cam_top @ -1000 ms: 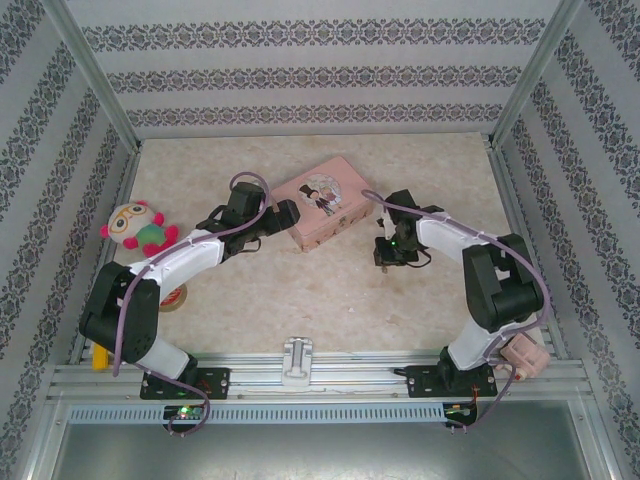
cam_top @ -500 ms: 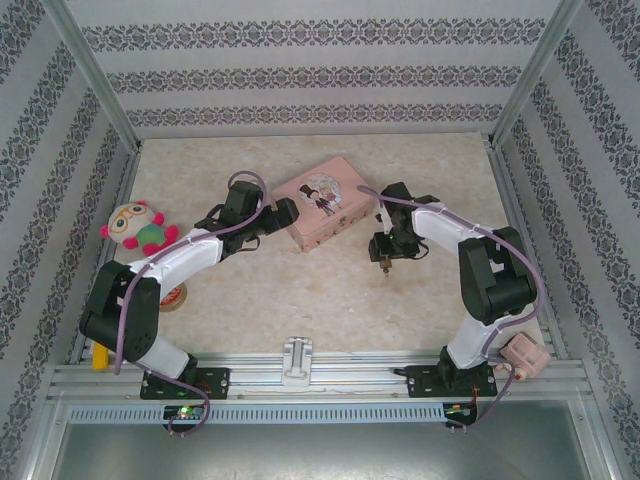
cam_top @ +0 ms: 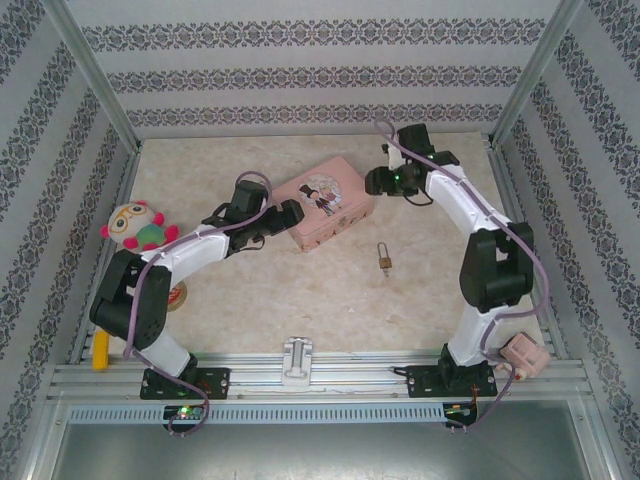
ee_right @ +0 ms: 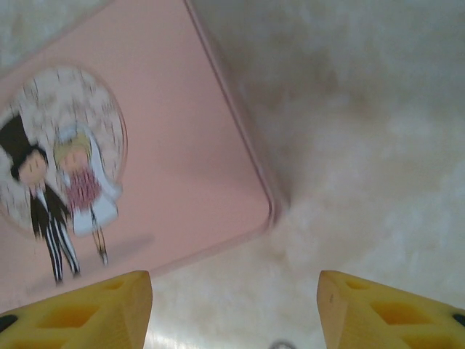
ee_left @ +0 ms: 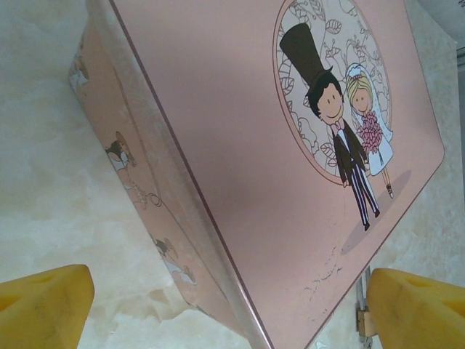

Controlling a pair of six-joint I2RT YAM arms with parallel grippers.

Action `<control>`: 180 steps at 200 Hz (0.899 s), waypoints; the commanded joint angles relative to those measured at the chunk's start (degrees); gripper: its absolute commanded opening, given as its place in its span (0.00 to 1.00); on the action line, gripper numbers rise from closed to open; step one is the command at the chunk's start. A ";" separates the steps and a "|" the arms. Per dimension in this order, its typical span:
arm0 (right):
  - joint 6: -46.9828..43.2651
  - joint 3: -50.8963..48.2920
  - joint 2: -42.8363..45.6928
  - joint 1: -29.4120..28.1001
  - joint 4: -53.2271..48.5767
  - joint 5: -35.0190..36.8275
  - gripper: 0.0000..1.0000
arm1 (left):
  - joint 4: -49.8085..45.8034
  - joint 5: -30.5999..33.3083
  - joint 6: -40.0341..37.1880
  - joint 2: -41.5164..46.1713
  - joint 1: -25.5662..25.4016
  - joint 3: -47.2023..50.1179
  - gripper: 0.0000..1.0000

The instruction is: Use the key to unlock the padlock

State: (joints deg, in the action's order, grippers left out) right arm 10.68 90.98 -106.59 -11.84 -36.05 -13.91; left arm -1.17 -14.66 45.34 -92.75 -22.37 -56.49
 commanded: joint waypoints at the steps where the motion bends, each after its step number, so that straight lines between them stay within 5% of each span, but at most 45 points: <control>1: 0.66 5.22 -5.93 0.05 0.47 -1.77 0.61 | 1.38 -1.71 -0.24 -1.47 0.81 -2.46 0.92; 77: 1.89 3.69 -8.88 -2.02 1.87 -3.47 0.57 | 1.43 -4.09 -1.84 -7.37 1.19 -7.26 0.73; 180: 12.78 -18.71 7.69 -10.04 11.05 0.36 0.55 | 2.22 -5.28 -2.10 -10.05 1.81 -9.94 0.72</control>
State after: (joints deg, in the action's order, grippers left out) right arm 17.98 76.62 -103.28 -18.41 -28.25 -11.99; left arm -0.86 -16.84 43.79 -102.52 -19.90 -65.06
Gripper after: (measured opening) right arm 0.552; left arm 0.716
